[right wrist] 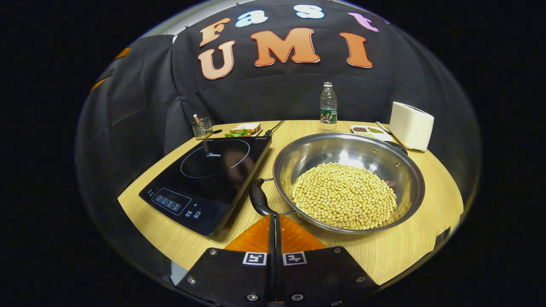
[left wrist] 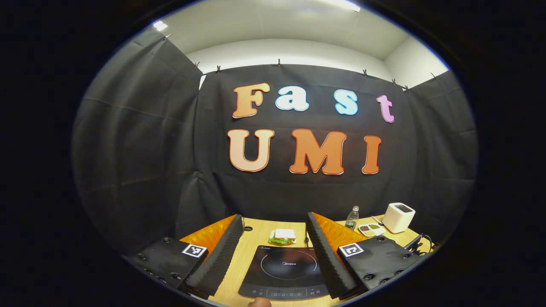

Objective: First push the handle of the pot to place it horizontally, then grasp the pot with both hands and set it on the induction cooktop.

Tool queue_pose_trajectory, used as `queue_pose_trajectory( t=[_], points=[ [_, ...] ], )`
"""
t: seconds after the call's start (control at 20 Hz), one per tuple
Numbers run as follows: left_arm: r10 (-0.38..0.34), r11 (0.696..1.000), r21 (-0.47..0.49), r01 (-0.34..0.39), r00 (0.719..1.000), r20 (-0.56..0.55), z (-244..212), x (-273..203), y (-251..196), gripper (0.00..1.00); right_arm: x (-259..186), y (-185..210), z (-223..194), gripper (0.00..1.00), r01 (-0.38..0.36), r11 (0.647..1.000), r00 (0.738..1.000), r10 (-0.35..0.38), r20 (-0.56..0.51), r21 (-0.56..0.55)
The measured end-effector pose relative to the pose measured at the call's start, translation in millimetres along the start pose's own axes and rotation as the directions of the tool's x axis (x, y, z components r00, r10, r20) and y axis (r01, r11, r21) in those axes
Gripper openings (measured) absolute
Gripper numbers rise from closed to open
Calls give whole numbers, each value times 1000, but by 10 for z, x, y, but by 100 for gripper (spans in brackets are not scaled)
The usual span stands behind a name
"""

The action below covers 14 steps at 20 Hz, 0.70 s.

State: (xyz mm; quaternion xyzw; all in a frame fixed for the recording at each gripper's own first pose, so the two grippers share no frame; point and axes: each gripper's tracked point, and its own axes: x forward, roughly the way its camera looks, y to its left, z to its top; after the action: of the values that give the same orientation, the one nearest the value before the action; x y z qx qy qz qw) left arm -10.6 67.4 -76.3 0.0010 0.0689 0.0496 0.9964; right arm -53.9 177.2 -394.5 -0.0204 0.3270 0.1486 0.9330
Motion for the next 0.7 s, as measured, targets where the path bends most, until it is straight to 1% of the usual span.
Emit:
queue_pose_trajectory(
  t=[0.5, 0.55, 0.6, 0.7],
  points=[
    [4, 1000, 21, -4, 1000, 0, 18, -1, 23, 97, 297, 143, 192, 0, -7, 999, 1000, 6, 25, 44],
    [6, 1000, 21, -6, 1000, 1, 29, -1, 39, 97, 335, 150, 208, 0, -5, 999, 1000, 4, 26, 46],
    [8, 1000, 18, -8, 1000, 1, 23, 5, 49, 98, 372, 97, 231, 0, 22, 999, 999, -23, 30, 43],
    [11, 1000, 16, -11, 1000, 0, 18, 4, 80, 98, 429, 126, 270, 0, 8, 997, 999, -11, 42, 73]
  ],
)
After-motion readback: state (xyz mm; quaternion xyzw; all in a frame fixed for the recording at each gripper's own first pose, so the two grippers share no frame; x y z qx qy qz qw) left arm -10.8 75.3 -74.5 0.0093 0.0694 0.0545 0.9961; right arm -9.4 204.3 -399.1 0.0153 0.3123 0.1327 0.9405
